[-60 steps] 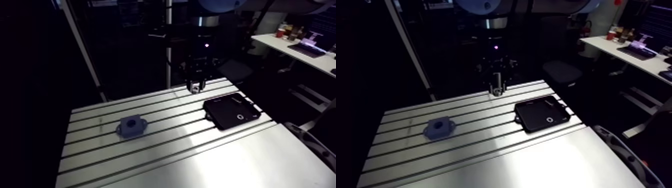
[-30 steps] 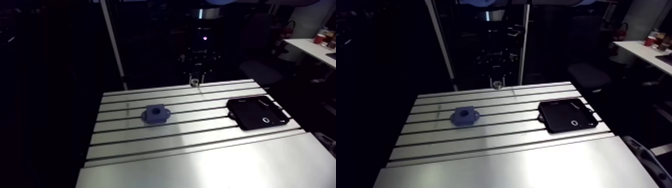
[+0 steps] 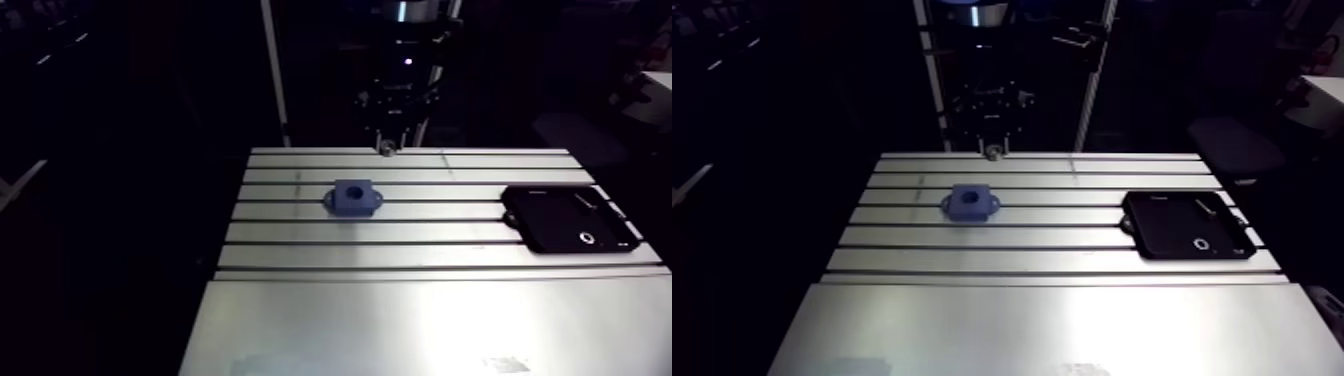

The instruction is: Pick up the bearing and press it into the housing until flush.

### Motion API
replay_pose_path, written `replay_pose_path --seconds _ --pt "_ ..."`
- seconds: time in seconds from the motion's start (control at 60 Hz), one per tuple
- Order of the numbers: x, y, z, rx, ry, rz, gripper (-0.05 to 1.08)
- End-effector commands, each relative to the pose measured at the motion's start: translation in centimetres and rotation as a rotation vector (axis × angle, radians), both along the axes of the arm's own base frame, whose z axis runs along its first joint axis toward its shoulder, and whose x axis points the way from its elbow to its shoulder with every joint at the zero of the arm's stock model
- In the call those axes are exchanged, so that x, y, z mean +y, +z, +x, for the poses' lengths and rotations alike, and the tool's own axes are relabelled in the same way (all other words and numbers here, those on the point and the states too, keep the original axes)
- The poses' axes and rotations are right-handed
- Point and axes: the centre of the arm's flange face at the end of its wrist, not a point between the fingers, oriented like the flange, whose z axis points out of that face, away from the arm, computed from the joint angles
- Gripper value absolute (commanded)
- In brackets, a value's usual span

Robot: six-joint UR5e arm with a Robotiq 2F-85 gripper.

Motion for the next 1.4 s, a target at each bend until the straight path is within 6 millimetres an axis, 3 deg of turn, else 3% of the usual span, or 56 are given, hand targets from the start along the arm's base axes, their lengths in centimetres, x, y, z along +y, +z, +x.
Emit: replay_pose_path --seconds 0.017,0.75,0.933,1.4 --pt "-1.5 -1.2 -0.3 -0.007 0.015 -0.026 0.58" --pt "-3.1 -5.1 -0.7 -0.028 0.039 -0.031 0.58" --pt "-4.2 -5.7 -0.3 -0.039 0.059 -0.03 0.58" --pt "-4.4 -7.2 -0.2 -0.066 0.06 -0.028 0.58"
